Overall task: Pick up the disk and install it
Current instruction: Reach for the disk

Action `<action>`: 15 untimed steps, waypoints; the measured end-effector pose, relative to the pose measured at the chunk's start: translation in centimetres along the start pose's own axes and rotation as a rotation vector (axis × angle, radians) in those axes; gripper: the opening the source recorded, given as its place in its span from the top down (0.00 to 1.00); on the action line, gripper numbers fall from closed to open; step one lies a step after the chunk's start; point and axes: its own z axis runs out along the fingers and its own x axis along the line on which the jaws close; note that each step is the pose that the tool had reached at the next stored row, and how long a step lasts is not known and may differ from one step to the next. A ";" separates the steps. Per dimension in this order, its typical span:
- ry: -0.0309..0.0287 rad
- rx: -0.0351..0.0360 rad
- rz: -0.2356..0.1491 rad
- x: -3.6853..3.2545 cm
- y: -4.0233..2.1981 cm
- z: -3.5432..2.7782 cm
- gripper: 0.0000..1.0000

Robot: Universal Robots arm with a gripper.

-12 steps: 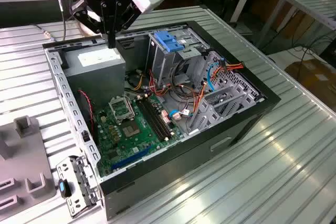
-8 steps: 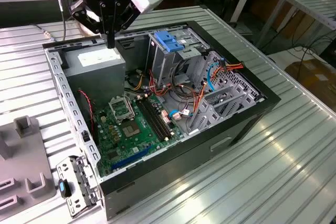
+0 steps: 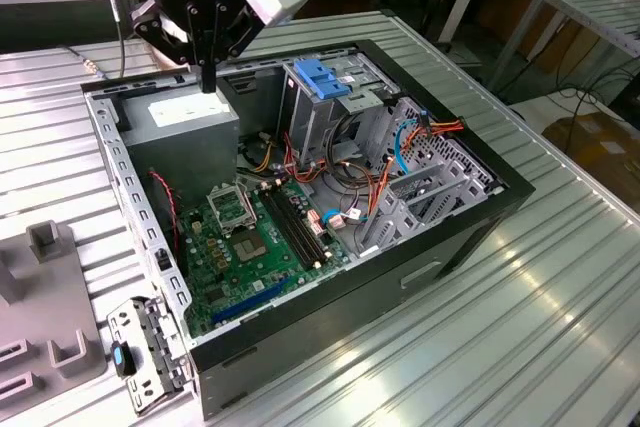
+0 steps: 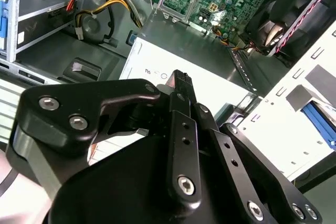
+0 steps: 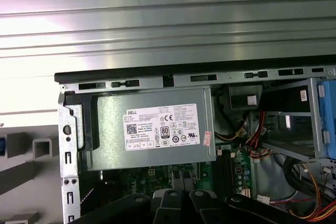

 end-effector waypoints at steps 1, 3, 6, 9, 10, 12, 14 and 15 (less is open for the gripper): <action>0.0000 -0.0001 0.000 0.04 0.00 0.00 0.89; 0.0000 0.0000 0.000 0.13 -0.01 0.00 0.89; 0.0000 0.0000 0.000 0.23 -0.02 0.00 0.89; 0.0000 0.0000 0.000 0.32 -0.03 -0.01 0.89; 0.0000 0.0000 0.000 0.38 -0.03 -0.01 0.89; 0.0000 0.0000 0.000 0.48 -0.04 -0.01 0.89; 0.0000 0.0000 0.000 0.53 -0.04 -0.01 0.89; 0.0000 0.0000 0.000 0.56 -0.04 -0.01 0.89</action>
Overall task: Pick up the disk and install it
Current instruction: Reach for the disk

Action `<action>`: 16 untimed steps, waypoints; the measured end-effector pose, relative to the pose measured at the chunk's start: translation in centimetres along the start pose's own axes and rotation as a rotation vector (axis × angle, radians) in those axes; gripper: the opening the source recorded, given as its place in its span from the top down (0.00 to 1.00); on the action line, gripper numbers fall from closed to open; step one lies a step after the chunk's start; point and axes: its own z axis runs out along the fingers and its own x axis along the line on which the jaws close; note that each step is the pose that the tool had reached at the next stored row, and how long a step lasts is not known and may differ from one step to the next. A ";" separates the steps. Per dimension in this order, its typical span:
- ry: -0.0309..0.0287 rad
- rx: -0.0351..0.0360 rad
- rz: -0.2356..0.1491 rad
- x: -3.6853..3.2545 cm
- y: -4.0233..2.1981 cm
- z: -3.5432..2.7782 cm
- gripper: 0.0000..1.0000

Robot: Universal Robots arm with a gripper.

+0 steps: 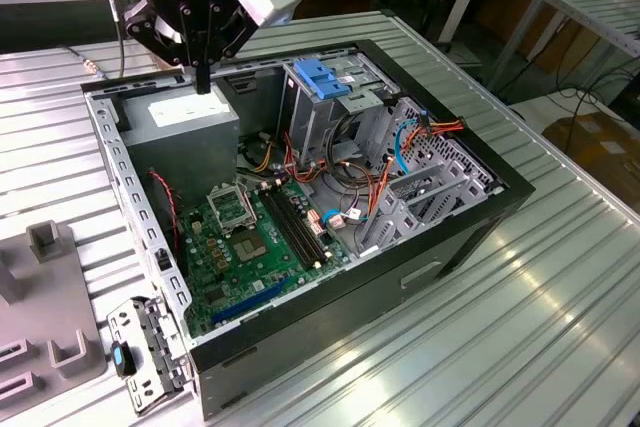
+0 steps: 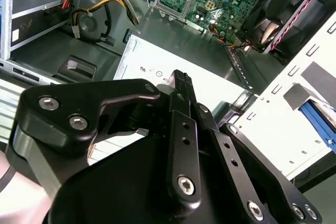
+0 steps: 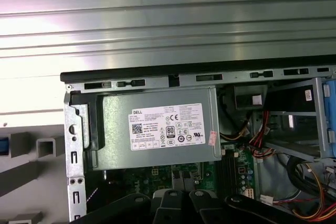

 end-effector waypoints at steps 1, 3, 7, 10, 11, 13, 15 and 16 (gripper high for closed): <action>0.0000 0.0000 0.000 0.03 0.00 0.00 0.89; 0.0000 0.0000 0.000 0.09 -0.01 0.00 0.89; 0.0000 -0.0001 0.000 0.19 -0.01 0.00 0.89; 0.0000 0.0000 0.000 0.27 -0.02 -0.01 0.89; 0.0000 0.0000 0.000 0.29 -0.02 -0.01 0.89; 0.0000 -0.0001 0.000 0.33 -0.03 -0.01 0.89; 0.0000 -0.0001 0.000 0.37 -0.03 0.00 0.89; 0.0000 -0.0001 0.000 0.40 -0.03 -0.01 0.89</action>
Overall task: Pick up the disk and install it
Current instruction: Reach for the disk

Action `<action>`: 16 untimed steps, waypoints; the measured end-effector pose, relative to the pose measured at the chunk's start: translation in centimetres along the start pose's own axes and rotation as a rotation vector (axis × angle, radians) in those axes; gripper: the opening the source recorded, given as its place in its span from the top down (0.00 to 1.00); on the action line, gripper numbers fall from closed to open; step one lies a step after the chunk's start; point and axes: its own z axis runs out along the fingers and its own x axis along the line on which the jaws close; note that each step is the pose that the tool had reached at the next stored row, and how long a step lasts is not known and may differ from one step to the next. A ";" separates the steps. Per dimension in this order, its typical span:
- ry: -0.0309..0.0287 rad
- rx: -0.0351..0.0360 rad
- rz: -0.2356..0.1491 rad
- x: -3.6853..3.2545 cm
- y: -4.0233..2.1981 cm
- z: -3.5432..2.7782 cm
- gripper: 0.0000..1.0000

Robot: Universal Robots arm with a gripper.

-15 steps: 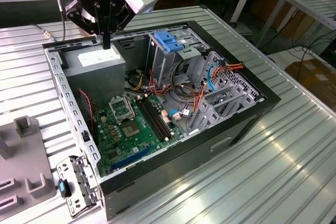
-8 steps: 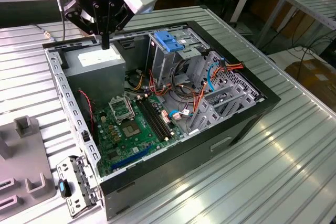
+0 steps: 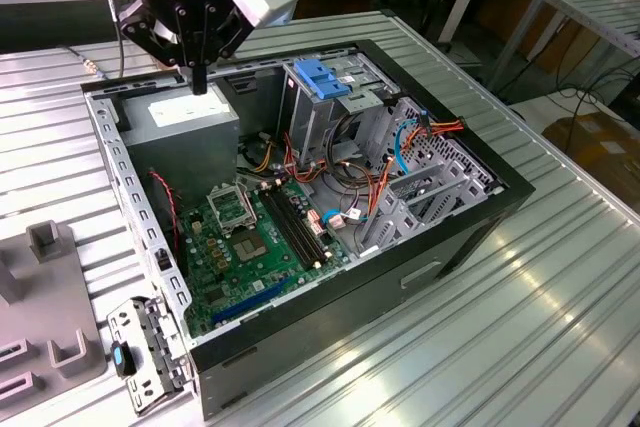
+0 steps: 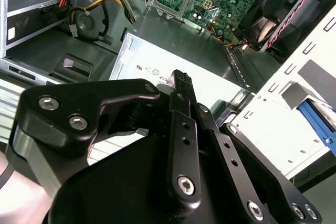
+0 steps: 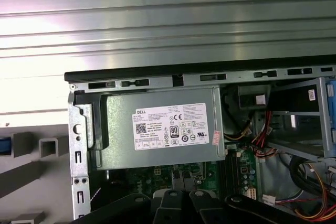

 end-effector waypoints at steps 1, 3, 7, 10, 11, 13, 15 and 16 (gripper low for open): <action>0.0000 0.0000 0.000 0.02 0.00 0.00 0.89; 0.0000 0.0000 0.000 0.08 -0.01 0.00 0.89; 0.0000 0.0000 0.000 0.19 -0.01 0.00 0.89; 0.0000 0.0000 0.000 0.26 -0.02 -0.01 0.89; 0.0000 0.0000 0.000 0.29 -0.02 -0.01 0.89; 0.0000 0.0000 0.000 0.34 -0.03 -0.01 0.89; 0.0000 0.0000 0.000 0.39 -0.03 -0.01 0.89; 0.0000 0.0000 0.000 0.41 -0.03 -0.01 0.89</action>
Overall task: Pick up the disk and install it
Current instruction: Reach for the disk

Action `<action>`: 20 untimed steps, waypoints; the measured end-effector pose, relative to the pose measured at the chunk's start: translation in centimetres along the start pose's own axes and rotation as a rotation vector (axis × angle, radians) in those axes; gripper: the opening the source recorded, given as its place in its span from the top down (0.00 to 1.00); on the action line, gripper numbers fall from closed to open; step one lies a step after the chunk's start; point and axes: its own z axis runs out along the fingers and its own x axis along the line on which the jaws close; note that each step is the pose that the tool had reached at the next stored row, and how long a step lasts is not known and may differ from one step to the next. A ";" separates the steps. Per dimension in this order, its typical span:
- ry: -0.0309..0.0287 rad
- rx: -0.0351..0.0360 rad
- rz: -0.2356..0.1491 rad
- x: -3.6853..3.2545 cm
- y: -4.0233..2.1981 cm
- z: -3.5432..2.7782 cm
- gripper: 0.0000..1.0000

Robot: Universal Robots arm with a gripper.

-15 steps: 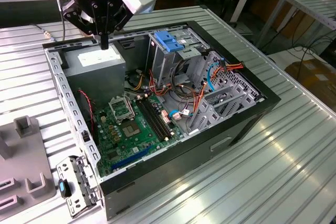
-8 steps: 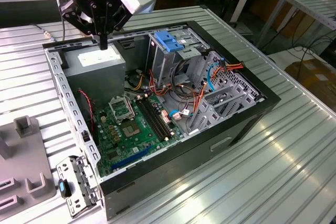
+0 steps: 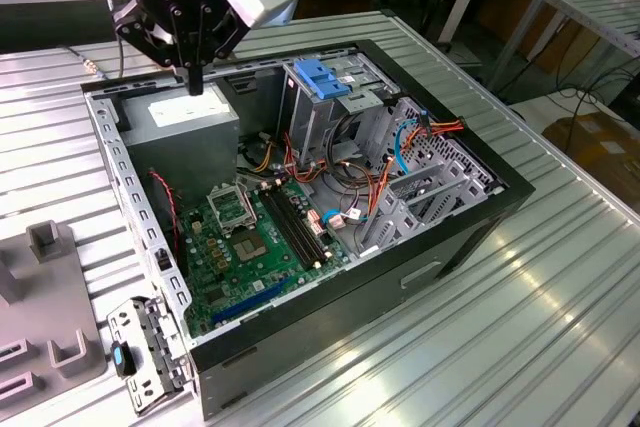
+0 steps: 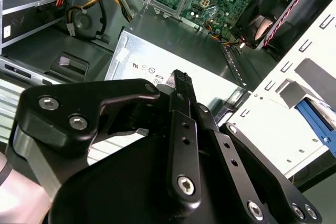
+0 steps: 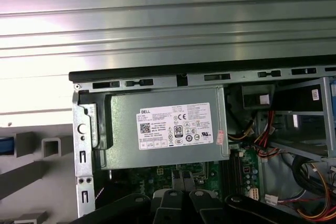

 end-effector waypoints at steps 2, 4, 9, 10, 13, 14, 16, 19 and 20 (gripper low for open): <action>0.0000 0.0000 0.000 0.05 0.00 0.00 0.89; 0.0000 0.0000 0.000 0.10 -0.01 0.00 0.89; 0.0000 0.0000 0.000 0.23 -0.02 -0.01 0.89; 0.0000 0.0000 0.000 0.27 -0.02 -0.01 0.89; 0.0000 0.0000 0.000 0.36 -0.03 -0.01 0.89; 0.0000 0.0000 0.000 0.38 -0.03 -0.01 0.89; 0.0000 0.0000 0.000 0.45 -0.03 -0.01 0.89; 0.0000 0.0001 0.000 0.54 -0.04 -0.02 0.89; 0.0000 0.0000 0.000 0.56 -0.04 -0.01 0.89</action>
